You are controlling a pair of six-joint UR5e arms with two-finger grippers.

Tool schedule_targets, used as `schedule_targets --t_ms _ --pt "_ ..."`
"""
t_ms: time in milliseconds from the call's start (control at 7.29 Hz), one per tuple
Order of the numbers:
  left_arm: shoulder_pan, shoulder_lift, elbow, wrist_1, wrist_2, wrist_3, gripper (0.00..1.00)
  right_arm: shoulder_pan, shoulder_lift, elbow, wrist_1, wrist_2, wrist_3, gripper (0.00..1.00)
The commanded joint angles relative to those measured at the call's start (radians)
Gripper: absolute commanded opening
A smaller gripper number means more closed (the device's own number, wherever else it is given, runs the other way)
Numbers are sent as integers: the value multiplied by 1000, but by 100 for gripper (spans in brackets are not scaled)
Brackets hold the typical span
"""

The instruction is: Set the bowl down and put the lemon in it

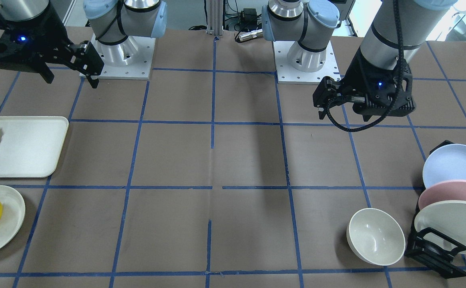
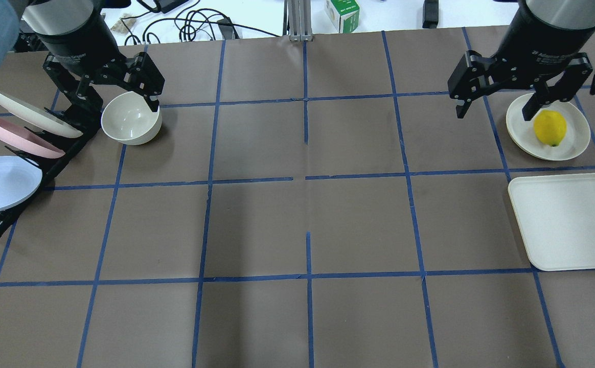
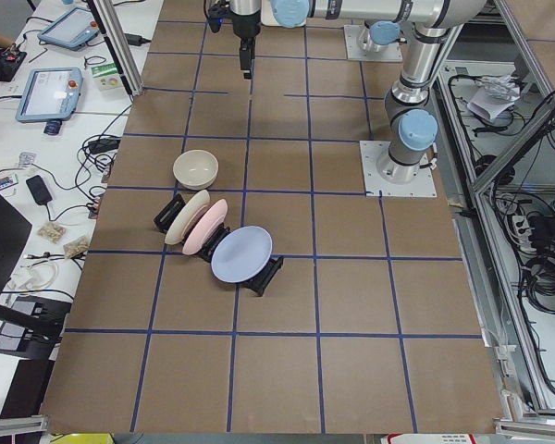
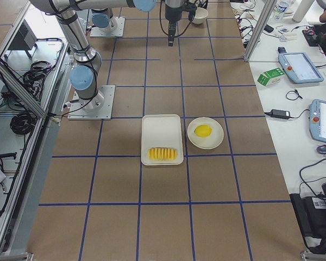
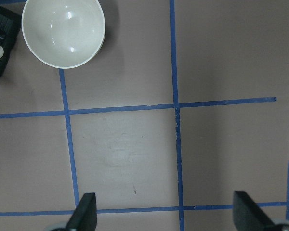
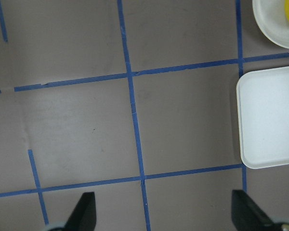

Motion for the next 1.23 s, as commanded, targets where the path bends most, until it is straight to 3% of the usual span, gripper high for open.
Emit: schedule_targets --t_ms 0,137,411,823,1097 --pt "-9 -17 1 16 -43 -9 100 -94 10 4 -5 -11 2 100" --pt "-30 9 2 -10 -31 -3 100 -98 33 5 -8 -12 1 100" --pt "-33 25 14 -54 -25 -1 100 -141 123 5 -205 -14 -28 100" --pt "-33 22 2 -45 -26 -3 100 -285 197 2 -230 -9 -357 100" --pt "6 -41 -2 72 -26 61 100 -324 263 -1 -372 -9 -468 100"
